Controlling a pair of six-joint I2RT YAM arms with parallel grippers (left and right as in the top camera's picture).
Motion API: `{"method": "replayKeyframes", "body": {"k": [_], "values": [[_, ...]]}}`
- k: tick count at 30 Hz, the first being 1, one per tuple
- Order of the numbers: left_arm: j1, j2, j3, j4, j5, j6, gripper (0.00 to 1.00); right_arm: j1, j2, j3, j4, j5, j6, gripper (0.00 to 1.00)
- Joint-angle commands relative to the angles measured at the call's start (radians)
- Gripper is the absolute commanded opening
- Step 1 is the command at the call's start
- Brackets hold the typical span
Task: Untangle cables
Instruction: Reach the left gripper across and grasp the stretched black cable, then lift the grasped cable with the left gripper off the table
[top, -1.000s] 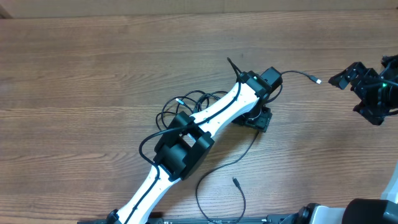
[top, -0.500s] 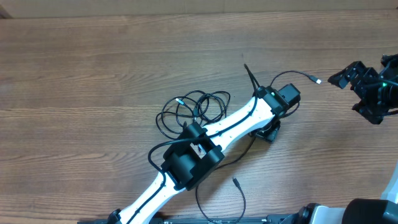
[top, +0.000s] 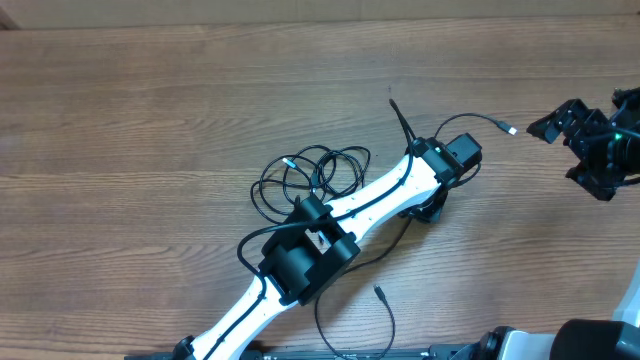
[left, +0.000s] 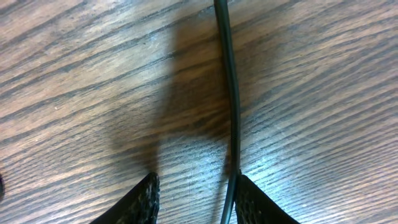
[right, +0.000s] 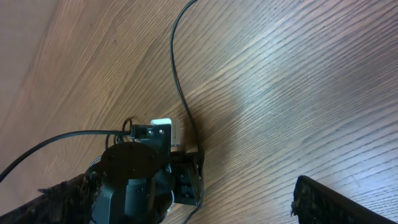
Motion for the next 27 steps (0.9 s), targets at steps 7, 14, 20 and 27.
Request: {"method": "replayKeyframes", "body": {"k": [7, 14, 20, 27], "values": [[-0.022, 0.019, -0.003, 0.000, -0.025, -0.006, 0.42, 0.000, -0.015, -0.005, 0.005, -0.005, 0.001, 1.00], [-0.023, 0.020, -0.006, -0.002, -0.039, -0.010, 0.41, 0.000, -0.015, -0.005, 0.006, -0.005, 0.000, 1.00], [-0.023, 0.020, -0.027, 0.032, -0.054, -0.010, 0.36, 0.000, -0.015, -0.005, 0.007, -0.005, 0.001, 1.00], [-0.023, 0.020, -0.033, 0.038, -0.053, -0.010, 0.16, 0.000, -0.015, -0.005, 0.006, -0.005, 0.000, 1.00]]}}
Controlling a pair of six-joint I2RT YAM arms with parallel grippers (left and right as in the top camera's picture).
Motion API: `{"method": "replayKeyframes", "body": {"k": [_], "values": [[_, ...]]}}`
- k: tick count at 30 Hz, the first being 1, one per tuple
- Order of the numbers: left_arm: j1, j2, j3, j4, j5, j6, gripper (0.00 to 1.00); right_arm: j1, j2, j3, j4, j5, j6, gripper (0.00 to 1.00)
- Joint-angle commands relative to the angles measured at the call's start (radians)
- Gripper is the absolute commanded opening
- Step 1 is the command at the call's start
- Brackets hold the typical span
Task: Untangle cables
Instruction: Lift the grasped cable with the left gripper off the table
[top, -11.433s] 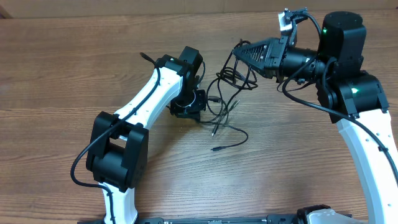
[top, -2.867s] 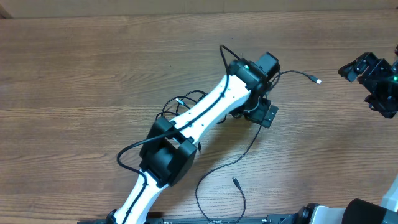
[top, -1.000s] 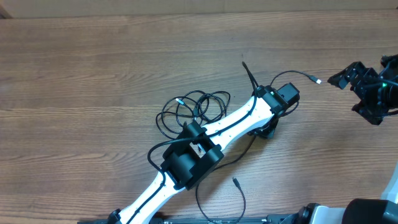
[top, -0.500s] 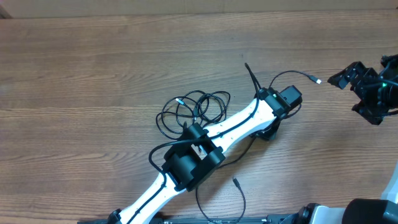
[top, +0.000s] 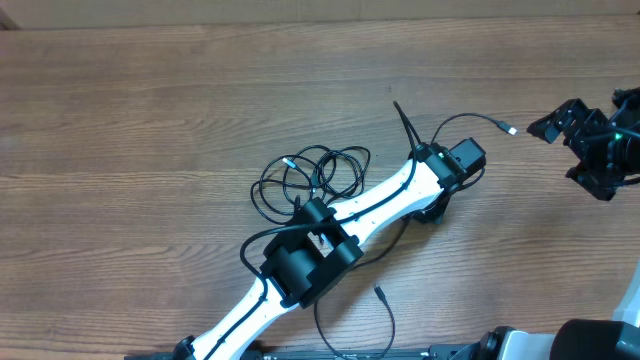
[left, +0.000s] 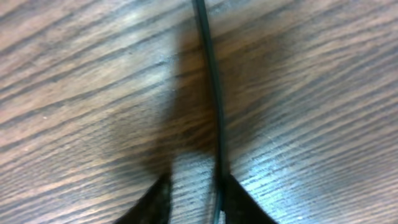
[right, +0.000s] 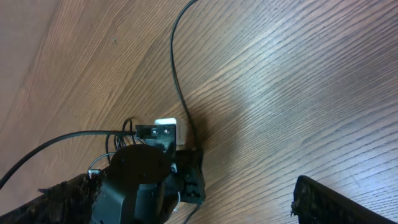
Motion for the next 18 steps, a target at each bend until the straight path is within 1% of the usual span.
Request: {"method": "replayKeyframes", "body": {"k": [1, 4, 9, 14, 18], "values": [[-0.008, 0.020, -0.014, -0.001, -0.019, -0.009, 0.13, 0.000, -0.015, -0.005, 0.005, -0.004, 0.001, 1.00], [-0.008, 0.020, -0.014, -0.001, -0.020, -0.009, 0.04, 0.000, -0.015, -0.005, 0.005, -0.004, 0.001, 1.00], [-0.005, 0.009, 0.017, -0.022, -0.012, -0.008, 0.04, 0.000, -0.015, -0.005, 0.005, -0.004, 0.001, 1.00], [0.006, -0.035, 0.195, -0.126, -0.013, 0.017, 0.04, 0.000, -0.015, -0.005, 0.008, -0.004, 0.001, 1.00], [0.013, -0.058, 0.387, -0.212, -0.013, 0.072, 0.04, 0.000, -0.015, -0.005, 0.008, -0.004, 0.001, 1.00]]}}
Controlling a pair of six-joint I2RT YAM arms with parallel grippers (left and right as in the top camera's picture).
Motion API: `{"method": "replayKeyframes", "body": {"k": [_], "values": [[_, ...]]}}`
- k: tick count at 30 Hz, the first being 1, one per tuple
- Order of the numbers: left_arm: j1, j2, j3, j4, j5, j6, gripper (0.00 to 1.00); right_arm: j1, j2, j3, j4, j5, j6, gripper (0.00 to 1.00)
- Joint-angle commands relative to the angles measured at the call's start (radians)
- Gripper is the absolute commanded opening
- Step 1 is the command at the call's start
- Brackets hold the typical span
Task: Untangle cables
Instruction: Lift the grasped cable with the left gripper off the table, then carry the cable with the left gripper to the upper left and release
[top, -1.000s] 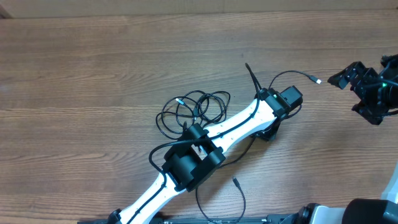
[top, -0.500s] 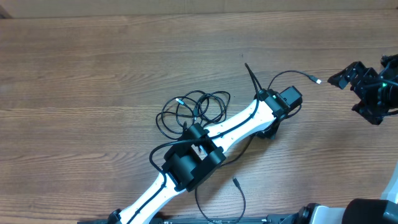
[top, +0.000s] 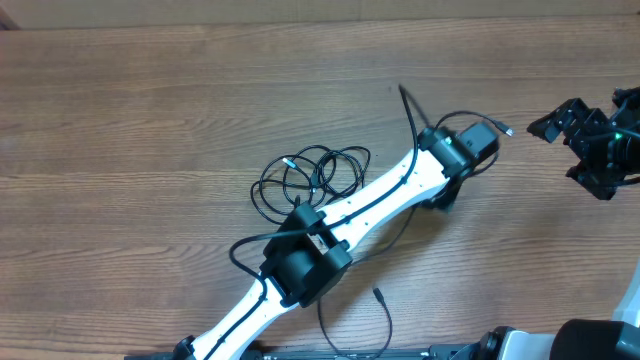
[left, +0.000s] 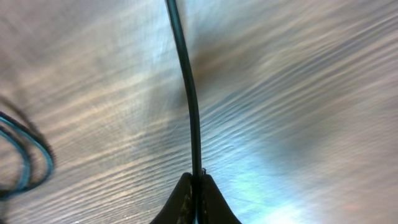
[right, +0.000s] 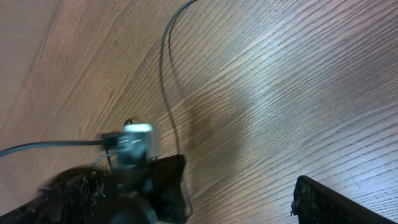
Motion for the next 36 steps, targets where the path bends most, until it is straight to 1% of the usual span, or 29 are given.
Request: {"method": "replayKeyframes", "body": {"k": [1, 8, 12, 17, 22, 29, 33, 36], "values": [[0.013, -0.061, 0.220, -0.064, -0.013, 0.069, 0.04, 0.000, -0.015, -0.005, 0.004, -0.004, 0.001, 1.00], [0.045, -0.085, 0.526, -0.158, -0.013, 0.134, 0.04, 0.000, -0.015, -0.005, 0.005, -0.004, 0.001, 1.00], [0.082, -0.103, 0.655, -0.154, -0.016, 0.170, 0.04, 0.000, -0.015, -0.005, 0.004, -0.004, 0.001, 1.00], [0.146, -0.123, 0.814, -0.131, -0.020, 0.169, 0.04, 0.000, -0.015, -0.005, 0.003, -0.004, 0.000, 1.00], [0.226, -0.217, 0.826, -0.017, -0.011, 0.160, 0.04, 0.000, -0.015, -0.005, 0.004, -0.004, 0.001, 1.00], [0.351, -0.345, 0.826, 0.158, -0.012, 0.114, 0.04, 0.000, -0.015, -0.005, 0.004, -0.004, 0.001, 1.00], [0.447, -0.395, 0.826, 0.243, -0.012, 0.034, 0.04, 0.000, -0.015, -0.005, 0.003, -0.004, 0.001, 1.00], [0.538, -0.409, 0.826, 0.290, -0.042, 0.040, 0.04, 0.000, -0.015, -0.005, -0.001, -0.004, 0.000, 1.00]]}}
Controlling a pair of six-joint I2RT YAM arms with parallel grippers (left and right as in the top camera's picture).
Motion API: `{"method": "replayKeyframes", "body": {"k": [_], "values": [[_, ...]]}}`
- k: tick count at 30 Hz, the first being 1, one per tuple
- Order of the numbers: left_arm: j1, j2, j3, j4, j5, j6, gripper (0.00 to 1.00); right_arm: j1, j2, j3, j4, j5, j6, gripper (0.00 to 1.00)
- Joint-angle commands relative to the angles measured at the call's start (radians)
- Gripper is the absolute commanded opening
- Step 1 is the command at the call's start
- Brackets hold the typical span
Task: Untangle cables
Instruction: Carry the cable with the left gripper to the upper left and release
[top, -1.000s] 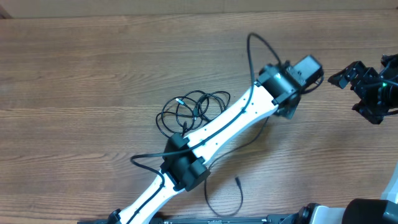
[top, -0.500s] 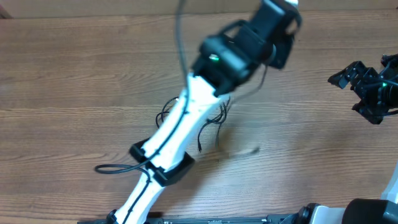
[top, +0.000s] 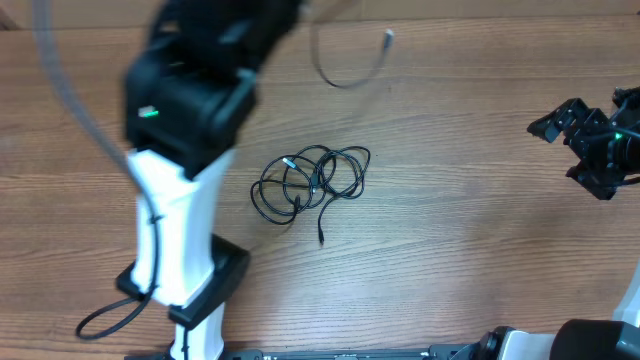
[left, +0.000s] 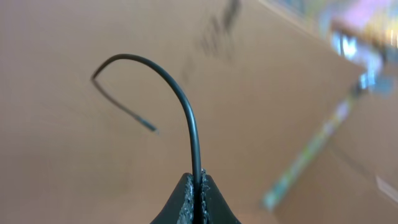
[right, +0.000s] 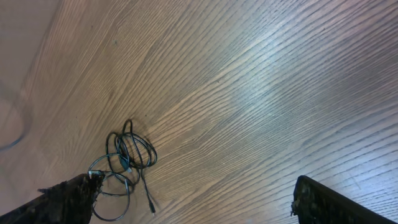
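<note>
A tangle of thin black and teal cables (top: 310, 180) lies mid-table, with one loose plug end (top: 321, 238) pointing toward the front; the right wrist view also shows the tangle (right: 127, 160). My left arm (top: 195, 95) is raised high at the far left, blurred. My left gripper (left: 198, 182) is shut on a separate black cable (left: 186, 115) that arcs up from the jaws and hangs free in the air. Overhead, that cable's curl (top: 345, 75) ends in a plug (top: 387, 37). My right gripper (right: 193, 186) stands open at the right edge, holding nothing.
The wooden table (top: 480, 250) carries only the tangle. My right arm (top: 592, 148) hovers over its right edge. The left arm's base (top: 190, 300) stands at the front left, with its own lead looping beside it.
My left gripper, shut on the black cable low over the table right of the tangle, is now high at the far left. The cable is off the table. The right arm has not moved.
My left gripper stood open astride a black cable on the table right of the tangle. Its fingers then stood closer together around it, then were shut on it. Now that cable hangs in the air apart from the tangle, which stays mid-table.
</note>
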Motion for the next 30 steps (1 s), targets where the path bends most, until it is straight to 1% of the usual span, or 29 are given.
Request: {"method": "replayKeyframes", "body": {"k": [1, 3, 7, 10, 15, 17, 19, 23, 26, 29, 30], "values": [[0.100, -0.024, 0.013, 0.018, -0.039, -0.037, 0.04, 0.000, -0.015, -0.005, -0.001, -0.004, 0.000, 1.00], [0.169, -0.021, 0.013, 0.003, -0.037, -0.031, 0.04, 0.005, -0.015, -0.006, 0.000, -0.004, 0.000, 1.00], [0.310, -0.006, 0.002, -0.086, -0.035, -0.023, 0.04, 0.020, -0.015, -0.011, 0.008, -0.004, 0.000, 1.00], [0.400, 0.014, -0.019, -0.138, -0.035, 0.008, 0.04, 0.040, -0.014, -0.019, 0.023, -0.004, 0.001, 1.00], [0.518, 0.065, -0.056, -0.171, -0.018, 0.049, 0.04, 0.072, -0.014, -0.039, 0.049, -0.004, 0.001, 1.00], [0.563, 0.088, -0.069, -0.170, 0.023, 0.057, 0.04, 0.082, -0.014, -0.054, 0.062, -0.004, 0.001, 1.00], [0.610, 0.118, -0.073, -0.170, 0.128, 0.088, 0.04, 0.085, -0.014, -0.070, 0.074, -0.004, 0.001, 1.00], [0.690, 0.182, -0.073, -0.175, 0.438, 0.159, 0.04, 0.085, -0.013, -0.082, 0.092, -0.004, 0.001, 1.00], [0.734, 0.238, -0.073, -0.198, 0.648, 0.171, 0.04, 0.085, -0.013, -0.082, 0.105, -0.005, 0.005, 1.00], [0.746, 0.298, -0.073, -0.190, 0.922, 0.178, 0.04, 0.085, -0.012, -0.082, 0.107, -0.005, 0.005, 1.00], [0.743, 0.318, -0.073, -0.180, 1.019, 0.199, 0.04, 0.085, -0.012, -0.082, 0.107, -0.004, 0.005, 1.00]]}}
